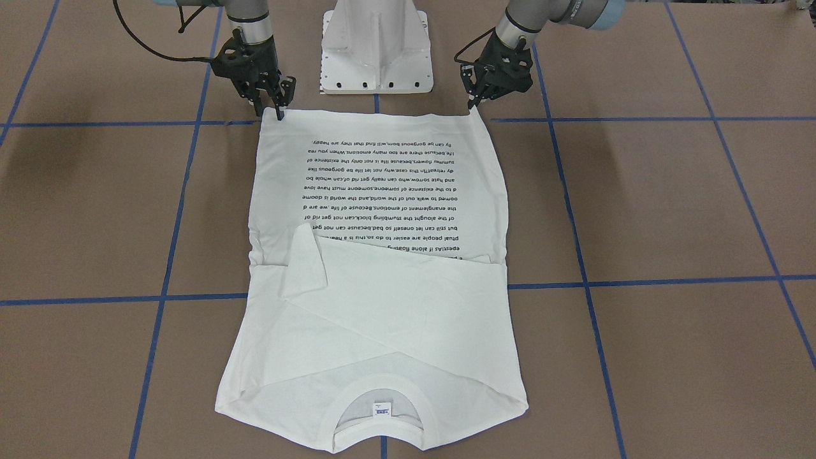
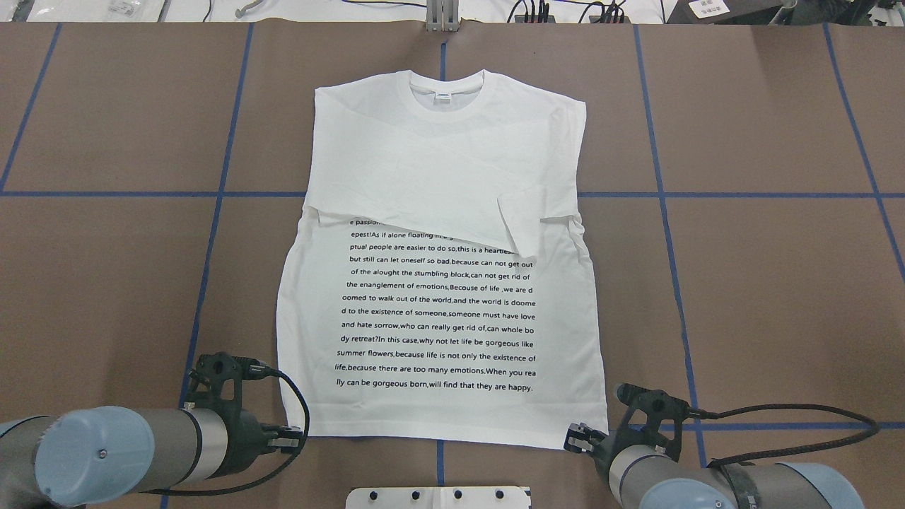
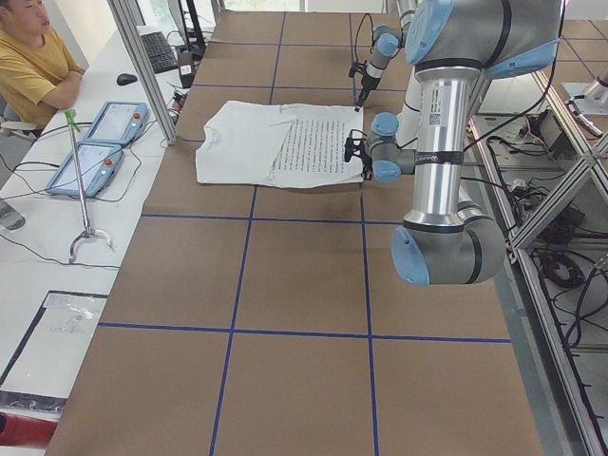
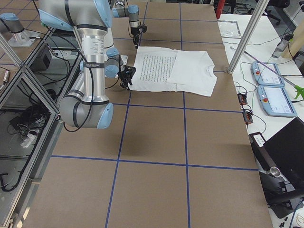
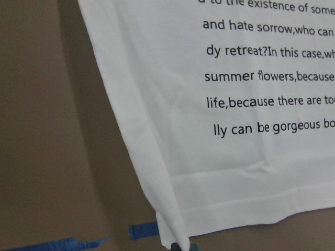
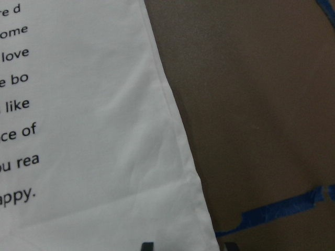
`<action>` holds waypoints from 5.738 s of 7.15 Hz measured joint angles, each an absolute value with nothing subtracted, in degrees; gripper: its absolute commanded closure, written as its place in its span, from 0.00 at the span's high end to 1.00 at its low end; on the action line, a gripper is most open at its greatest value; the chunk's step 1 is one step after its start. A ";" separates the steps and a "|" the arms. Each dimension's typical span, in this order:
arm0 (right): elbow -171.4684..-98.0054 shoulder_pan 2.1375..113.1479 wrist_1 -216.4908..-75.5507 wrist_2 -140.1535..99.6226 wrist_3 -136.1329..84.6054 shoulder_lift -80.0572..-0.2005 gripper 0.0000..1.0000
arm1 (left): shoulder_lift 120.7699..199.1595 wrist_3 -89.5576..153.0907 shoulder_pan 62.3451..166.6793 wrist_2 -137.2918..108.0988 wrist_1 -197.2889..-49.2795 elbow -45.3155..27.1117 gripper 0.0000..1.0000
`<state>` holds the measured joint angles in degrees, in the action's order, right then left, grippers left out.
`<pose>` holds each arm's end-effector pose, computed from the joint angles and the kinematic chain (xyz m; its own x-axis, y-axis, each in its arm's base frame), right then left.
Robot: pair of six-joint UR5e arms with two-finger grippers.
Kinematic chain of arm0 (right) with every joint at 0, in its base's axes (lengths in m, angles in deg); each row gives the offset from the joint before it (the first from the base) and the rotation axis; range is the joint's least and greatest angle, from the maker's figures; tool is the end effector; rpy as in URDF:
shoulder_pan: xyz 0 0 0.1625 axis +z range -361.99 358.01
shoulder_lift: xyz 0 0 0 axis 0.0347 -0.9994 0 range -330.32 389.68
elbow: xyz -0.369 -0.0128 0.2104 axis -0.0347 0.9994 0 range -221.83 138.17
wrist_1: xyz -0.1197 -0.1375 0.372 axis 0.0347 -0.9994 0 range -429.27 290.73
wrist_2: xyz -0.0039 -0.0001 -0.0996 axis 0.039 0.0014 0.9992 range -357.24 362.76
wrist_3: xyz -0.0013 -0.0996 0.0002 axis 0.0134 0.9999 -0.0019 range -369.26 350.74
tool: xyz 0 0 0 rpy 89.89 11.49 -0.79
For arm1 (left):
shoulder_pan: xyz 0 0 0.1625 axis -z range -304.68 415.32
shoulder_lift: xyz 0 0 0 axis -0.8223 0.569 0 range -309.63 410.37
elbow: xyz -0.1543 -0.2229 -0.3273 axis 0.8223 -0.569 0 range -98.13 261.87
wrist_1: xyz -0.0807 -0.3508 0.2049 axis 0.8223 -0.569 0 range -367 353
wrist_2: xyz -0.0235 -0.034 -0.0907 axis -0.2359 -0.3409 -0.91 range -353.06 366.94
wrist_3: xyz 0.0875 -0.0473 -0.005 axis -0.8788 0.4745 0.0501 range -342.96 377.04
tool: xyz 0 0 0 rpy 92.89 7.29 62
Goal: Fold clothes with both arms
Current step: 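Grasp the hem corners with both grippers and lift, then fold the hem with both grippers up toward the collar, then release the hem and move the left gripper to the folded edge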
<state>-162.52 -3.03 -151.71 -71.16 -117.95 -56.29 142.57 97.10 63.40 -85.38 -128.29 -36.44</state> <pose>-0.4933 -0.1519 0.3668 0.6465 0.2963 0.7030 -0.3971 0.9175 -0.0215 0.4660 -0.1967 0.3473 0.4791 0.1061 -0.8713 0.0228 0.9908 0.1332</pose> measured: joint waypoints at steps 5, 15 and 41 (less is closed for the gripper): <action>-167.67 -2.36 -156.89 -71.96 -117.66 -56.24 0.00 | 142.17 96.96 63.62 -85.58 -127.67 -39.12 0.00; -185.27 29.39 -196.43 -95.66 -96.34 -32.86 0.00 | 165.73 72.01 93.85 -100.27 -84.97 -50.51 0.00; -126.04 44.60 -144.95 -97.00 -77.64 -27.05 1.00 | 159.90 79.09 86.21 -96.02 -131.44 -14.18 0.69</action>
<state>-126.04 44.60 -144.95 -97.00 -77.64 -27.05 159.90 79.09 86.21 -96.02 -131.44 -14.18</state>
